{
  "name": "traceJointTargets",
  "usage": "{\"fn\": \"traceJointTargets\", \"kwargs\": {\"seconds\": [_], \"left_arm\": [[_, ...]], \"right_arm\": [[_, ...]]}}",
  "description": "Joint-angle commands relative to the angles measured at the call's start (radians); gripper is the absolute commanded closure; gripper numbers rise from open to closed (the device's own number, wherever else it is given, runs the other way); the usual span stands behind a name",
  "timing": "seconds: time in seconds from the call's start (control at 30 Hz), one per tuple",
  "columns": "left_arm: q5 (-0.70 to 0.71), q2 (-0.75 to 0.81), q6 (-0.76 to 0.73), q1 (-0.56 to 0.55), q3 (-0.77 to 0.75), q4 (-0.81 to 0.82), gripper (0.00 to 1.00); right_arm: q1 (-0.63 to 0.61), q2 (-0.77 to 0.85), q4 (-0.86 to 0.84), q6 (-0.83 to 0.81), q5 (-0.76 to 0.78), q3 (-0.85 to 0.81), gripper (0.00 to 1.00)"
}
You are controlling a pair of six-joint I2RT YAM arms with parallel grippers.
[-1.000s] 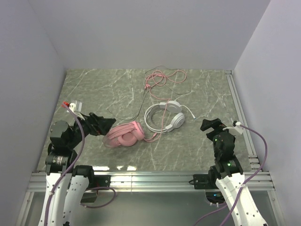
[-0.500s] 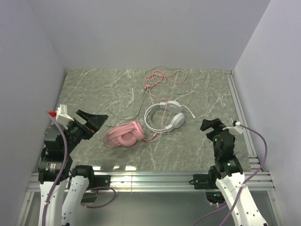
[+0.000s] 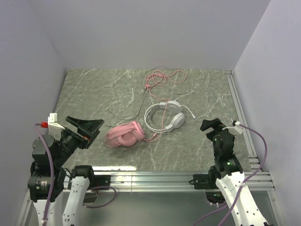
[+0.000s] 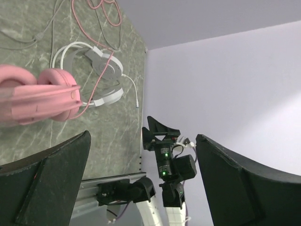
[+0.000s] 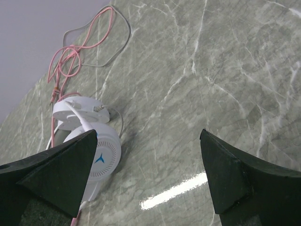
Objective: Wrap the headphones
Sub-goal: Grab headphones with the left arm
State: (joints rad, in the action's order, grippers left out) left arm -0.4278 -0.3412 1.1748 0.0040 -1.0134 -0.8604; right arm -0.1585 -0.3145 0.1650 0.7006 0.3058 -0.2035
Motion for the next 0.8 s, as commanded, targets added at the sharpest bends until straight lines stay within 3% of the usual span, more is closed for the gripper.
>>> {"fn": "traceJointTargets", "kwargs": {"seconds": [0.0,0.33,0.5,0.77], "left_arm": [[-0.095,0.036,0.078,0.059,0.022,-0.058,0.01],[-0.137,0.088,0.103,0.074,0.226,-0.019,0.01],[-0.150,0.076,0.112,0.024,0.320,0.015,0.01],[-0.094,0.019,0.085,-0.024,0.332,0.049,0.01]], "right_arm": [[0.004,-0.008,-0.028,0.005,0.018,-0.017,0.03],[0.002,-0.008,-0.030,0.007,0.018,-0.016,0.03],[0.002,-0.012,-0.030,0.005,0.018,-0.019,0.03],[0.004,-0.009,-0.027,0.010,0.024,-0.017,0.03]]}}
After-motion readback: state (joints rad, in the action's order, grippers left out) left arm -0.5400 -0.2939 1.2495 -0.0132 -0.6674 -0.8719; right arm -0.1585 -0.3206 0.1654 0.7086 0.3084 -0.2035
